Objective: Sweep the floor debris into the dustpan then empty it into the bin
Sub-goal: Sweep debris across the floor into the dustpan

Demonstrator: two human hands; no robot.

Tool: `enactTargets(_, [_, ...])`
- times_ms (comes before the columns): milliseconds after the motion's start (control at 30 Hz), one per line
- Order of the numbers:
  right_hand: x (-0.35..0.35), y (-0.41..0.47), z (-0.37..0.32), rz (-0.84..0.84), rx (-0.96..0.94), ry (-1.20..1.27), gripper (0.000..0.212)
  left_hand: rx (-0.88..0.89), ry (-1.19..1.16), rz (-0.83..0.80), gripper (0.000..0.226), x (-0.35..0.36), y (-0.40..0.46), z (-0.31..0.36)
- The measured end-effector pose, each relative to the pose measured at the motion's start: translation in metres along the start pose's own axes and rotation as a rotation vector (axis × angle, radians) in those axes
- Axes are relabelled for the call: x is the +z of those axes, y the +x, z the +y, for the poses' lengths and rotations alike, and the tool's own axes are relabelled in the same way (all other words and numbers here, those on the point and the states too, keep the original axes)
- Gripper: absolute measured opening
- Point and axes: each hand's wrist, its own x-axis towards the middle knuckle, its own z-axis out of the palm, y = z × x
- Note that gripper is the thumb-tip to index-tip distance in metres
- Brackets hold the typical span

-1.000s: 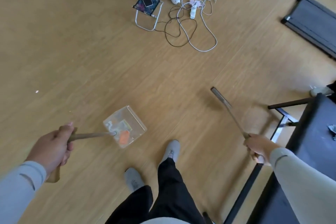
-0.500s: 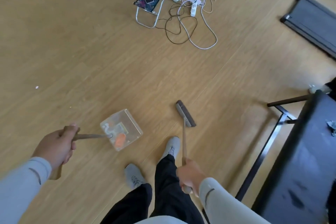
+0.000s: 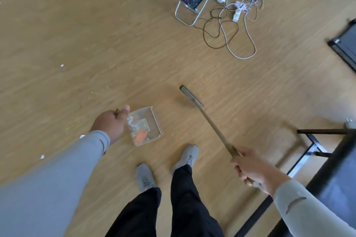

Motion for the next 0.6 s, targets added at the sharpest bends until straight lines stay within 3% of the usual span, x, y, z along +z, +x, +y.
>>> enactTargets(67, [0.018, 0.040, -0.023, 0.067, -0.045, -0.189, 0.047, 0.007, 0.024, 0.011, 0.070, 0.004, 0.001, -0.003])
enactTargets(233, [0.065, 0.072, -0.035, 0.052, -0.102, -0.789, 0.076, 0.044, 0.016, 0.040, 0.067, 0.018, -0.002, -0.011])
enactTargets(500, [0.009, 0.015, 0.041, 0.087, 0.030, -1.044, 0.091, 0.021, -0.012, 0.010, 0.065, 0.018, -0.002, -0.012])
enactTargets(600, [-0.028, -0.004, 0.047, 0.116, 0.036, -1.070, 0.086, 0.024, -0.018, -0.014, 0.068, 0.011, -0.002, -0.011])
